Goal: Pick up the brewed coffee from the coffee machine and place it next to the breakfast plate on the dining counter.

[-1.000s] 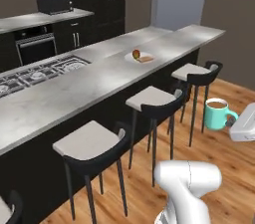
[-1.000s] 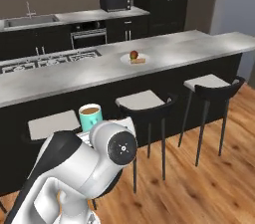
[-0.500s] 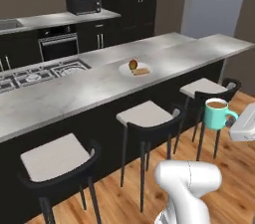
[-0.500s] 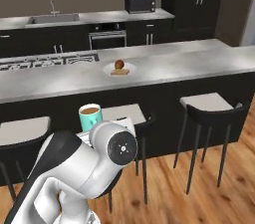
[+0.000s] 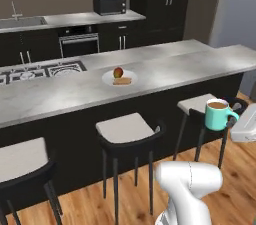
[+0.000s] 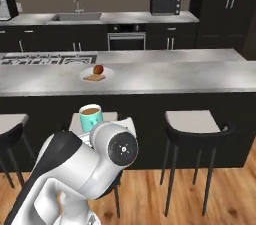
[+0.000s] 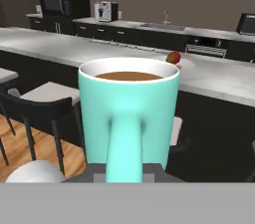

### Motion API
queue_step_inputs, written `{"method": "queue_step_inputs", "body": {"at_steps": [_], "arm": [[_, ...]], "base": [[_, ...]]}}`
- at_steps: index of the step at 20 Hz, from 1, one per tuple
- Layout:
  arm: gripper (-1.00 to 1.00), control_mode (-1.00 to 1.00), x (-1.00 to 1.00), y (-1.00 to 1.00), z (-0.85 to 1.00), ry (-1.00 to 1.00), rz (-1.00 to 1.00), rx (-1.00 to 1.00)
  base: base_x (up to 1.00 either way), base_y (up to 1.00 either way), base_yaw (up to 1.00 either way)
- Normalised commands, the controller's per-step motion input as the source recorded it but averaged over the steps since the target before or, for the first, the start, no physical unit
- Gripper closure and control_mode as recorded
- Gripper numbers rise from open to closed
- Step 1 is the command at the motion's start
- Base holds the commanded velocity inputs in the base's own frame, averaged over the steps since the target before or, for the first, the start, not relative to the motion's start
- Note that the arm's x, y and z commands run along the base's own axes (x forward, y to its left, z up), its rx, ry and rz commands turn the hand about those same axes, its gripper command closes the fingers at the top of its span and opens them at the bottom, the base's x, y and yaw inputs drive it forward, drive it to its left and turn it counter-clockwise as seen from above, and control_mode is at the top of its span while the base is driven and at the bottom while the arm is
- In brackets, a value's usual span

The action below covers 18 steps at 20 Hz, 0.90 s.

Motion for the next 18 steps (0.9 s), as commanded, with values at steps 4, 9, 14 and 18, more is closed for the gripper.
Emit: {"method": "queue_step_inputs", "body": {"at_steps": [4, 9, 14, 18], "arm": [[1.0, 1.0, 0.0, 0.0, 0.0, 0.0, 0.0, 0.0], [1.0, 1.0, 0.0, 0.0, 0.0, 0.0, 0.0, 0.0], [1.0, 1.0, 0.0, 0.0, 0.0, 0.0, 0.0, 0.0], [1.0, 1.0, 0.0, 0.0, 0.0, 0.0, 0.0, 0.0]], "base": [[0.34, -0.53, 0.34], [0.39, -0.08, 0.31], [0.31, -0.08, 0.35], [0.65, -0.22, 0.39]]}}
